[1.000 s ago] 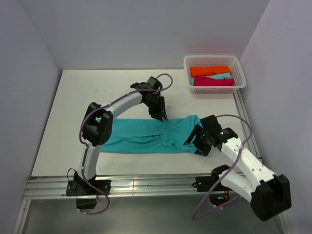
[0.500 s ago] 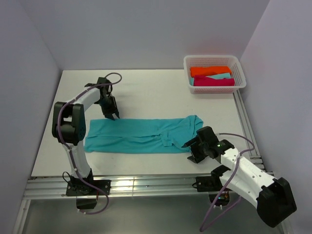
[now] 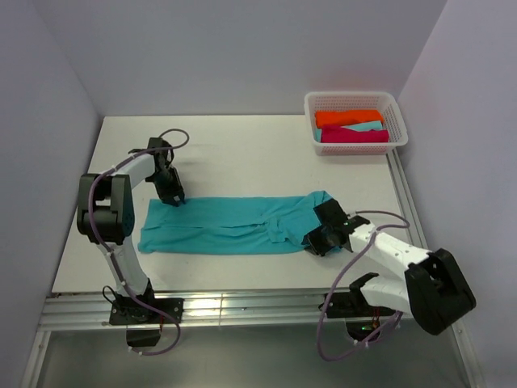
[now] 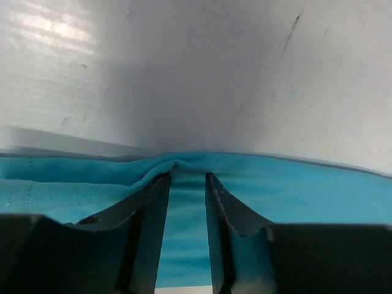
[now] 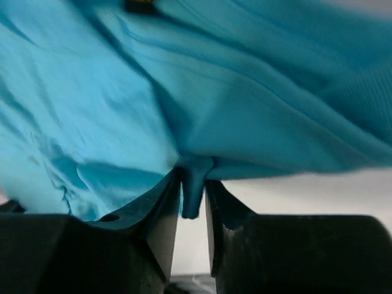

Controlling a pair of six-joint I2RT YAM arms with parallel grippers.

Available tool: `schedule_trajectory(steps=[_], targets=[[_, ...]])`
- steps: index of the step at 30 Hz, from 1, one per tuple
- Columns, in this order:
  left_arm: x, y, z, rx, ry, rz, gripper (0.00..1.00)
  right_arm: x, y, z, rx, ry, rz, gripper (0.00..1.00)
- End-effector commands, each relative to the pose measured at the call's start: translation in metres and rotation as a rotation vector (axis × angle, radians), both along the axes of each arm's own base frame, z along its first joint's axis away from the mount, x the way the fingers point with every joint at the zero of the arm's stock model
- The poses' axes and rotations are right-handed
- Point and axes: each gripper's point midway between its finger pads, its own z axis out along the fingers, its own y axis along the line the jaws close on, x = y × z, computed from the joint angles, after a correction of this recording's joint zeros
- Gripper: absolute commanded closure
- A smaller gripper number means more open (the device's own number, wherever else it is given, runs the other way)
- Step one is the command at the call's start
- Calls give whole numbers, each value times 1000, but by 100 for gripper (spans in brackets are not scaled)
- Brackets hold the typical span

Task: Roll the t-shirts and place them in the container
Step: Fold the tshirt

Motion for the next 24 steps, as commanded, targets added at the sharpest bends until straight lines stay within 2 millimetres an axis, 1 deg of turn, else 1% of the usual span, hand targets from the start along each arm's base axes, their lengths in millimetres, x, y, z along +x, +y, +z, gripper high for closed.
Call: schedule_trajectory(steps=[1,2,3,4,5,6,7,8,9,10,11,12,13,14,15,16,17,18,19,20,21,22,23,24], targets=[[-39,21,-29,11,109,55,63,32,-14,9,-174,-60,55,71],[-54,22,-37,0,144,65,64,48,-8,21,-189,-95,87,76],[-59,22,-38,-14,145,81,64,53,-6,17,-207,-76,108,84],[-71,21,-44,-37,168,92,64,61,-3,19,-214,-84,121,89],[-76,26,-46,-51,176,118,65,76,5,25,-219,-100,144,90],[-80,25,-45,-68,174,129,65,83,9,27,-222,-104,154,91],[-93,25,-49,-76,201,141,66,92,13,29,-225,-113,167,93],[-95,21,-48,-100,196,143,66,109,21,32,-236,-121,201,93],[-97,16,-43,-124,179,150,66,118,26,34,-245,-120,221,93],[-106,12,-44,-144,191,154,66,127,32,34,-251,-118,246,93],[-107,9,-37,-152,180,157,66,146,43,35,-267,-110,294,94],[-107,7,-34,-147,178,150,66,153,48,33,-275,-97,318,94],[-105,2,-29,-148,171,138,66,177,62,49,-268,-143,345,98],[-107,-2,-26,-155,172,132,66,181,67,31,-281,-92,371,100],[-109,-11,-22,-173,178,124,66,191,73,31,-275,-95,381,100],[-113,-14,-21,-174,187,118,65,211,84,44,-263,-138,384,100],[-117,-17,-21,-177,198,118,65,218,90,31,-262,-118,395,100],[-120,-22,-20,-195,208,132,65,226,96,31,-253,-125,401,100],[-129,-26,-23,-200,231,133,66,249,107,47,-242,-181,401,100],[-133,-29,-21,-210,236,160,66,254,110,31,-252,-149,411,100],[-138,-34,-20,-226,243,169,66,264,115,32,-247,-161,416,100],[-148,-37,-22,-234,257,177,66,285,127,49,-227,-223,426,100],[-151,-40,-17,-246,243,189,66,293,132,32,-228,-208,435,100],[-154,-43,-15,-257,249,232,66,303,137,32,-216,-227,439,100]])
